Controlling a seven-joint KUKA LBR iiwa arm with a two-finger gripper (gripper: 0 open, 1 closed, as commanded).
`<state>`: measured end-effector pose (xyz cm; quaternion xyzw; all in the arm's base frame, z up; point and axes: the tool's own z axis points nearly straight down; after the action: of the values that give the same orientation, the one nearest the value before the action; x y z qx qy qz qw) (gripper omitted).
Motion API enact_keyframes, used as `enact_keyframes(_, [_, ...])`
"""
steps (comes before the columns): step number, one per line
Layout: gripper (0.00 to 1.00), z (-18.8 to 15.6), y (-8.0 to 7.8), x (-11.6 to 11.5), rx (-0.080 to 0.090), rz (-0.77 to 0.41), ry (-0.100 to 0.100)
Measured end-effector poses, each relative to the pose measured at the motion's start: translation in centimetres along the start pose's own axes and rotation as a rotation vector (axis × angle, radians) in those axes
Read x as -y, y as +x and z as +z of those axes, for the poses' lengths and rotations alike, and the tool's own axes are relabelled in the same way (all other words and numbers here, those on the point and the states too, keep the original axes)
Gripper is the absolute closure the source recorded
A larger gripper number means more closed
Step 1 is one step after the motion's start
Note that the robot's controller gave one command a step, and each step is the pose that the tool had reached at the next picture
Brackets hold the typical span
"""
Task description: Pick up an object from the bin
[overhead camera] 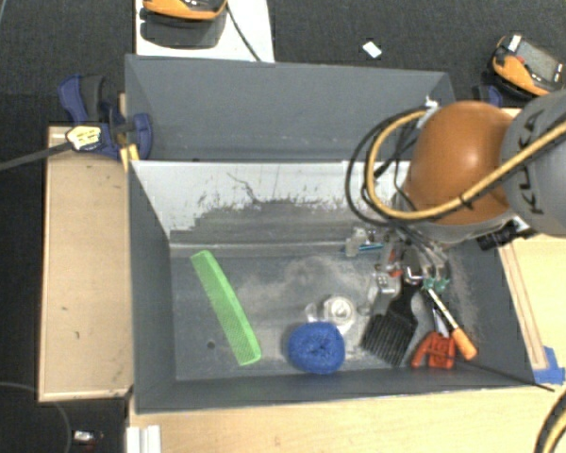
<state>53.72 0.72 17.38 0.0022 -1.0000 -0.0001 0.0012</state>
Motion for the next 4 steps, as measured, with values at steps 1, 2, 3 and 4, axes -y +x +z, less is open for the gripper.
enact_keyframes(1, [0.0, -0.2, -0.1, 0.0, 0.006, 0.0, 0.0])
enact_keyframes(2, [0.0, 6.2, 2.8, -3.7, 0.009, -0.106, 0.0])
enact_keyframes(3, [0.0, 6.4, 3.7, -6.3, 0.013, -0.434, 0.002])
enact_keyframes(4, [0.0, 6.1, 5.1, -10.3, 0.002, -0.345, -0.003])
